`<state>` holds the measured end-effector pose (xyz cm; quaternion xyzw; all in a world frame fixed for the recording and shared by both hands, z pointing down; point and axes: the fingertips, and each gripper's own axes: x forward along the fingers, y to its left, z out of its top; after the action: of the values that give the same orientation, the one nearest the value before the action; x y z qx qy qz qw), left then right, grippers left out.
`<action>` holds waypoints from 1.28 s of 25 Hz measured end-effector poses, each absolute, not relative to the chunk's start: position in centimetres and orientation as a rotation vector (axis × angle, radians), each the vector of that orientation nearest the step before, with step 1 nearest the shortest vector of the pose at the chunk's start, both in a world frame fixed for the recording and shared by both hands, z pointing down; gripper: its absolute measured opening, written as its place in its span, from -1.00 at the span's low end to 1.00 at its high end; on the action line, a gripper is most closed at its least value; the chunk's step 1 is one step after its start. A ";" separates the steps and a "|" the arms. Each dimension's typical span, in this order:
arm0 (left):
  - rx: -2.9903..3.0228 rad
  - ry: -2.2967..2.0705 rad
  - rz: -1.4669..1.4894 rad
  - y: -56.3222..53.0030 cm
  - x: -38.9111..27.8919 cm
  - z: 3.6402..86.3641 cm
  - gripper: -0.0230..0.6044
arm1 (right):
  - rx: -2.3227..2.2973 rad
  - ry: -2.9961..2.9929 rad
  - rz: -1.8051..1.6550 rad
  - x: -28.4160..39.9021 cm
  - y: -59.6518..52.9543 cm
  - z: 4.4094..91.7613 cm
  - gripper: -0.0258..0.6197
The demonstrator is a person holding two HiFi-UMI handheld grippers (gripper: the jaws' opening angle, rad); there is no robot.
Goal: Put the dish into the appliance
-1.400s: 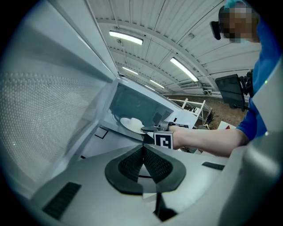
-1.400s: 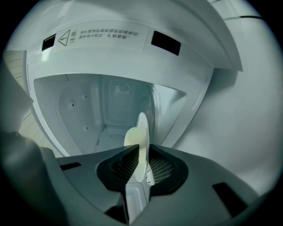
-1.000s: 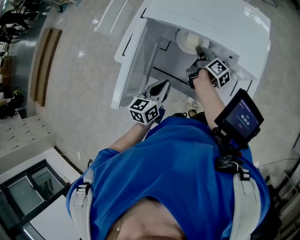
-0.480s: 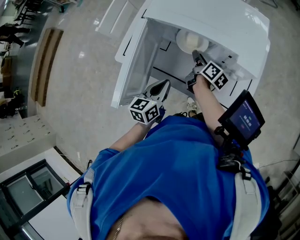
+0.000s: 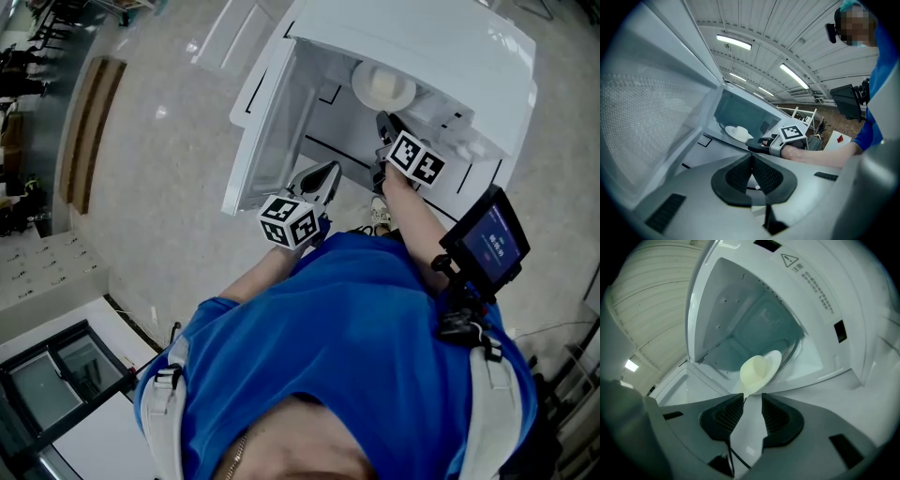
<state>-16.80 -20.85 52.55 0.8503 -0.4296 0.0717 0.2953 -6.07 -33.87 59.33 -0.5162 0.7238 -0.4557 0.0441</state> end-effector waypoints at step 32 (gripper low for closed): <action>2.235 -1.209 0.186 -20.0 -18.2 51.1 -0.91 | -1.554 2.267 -1.441 -8.0 -35.7 58.2 -0.63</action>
<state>-18.17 -20.04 51.09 0.8389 -0.4536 0.0700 0.2925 -7.96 -35.73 58.18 -0.5007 0.7304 -0.4642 0.0189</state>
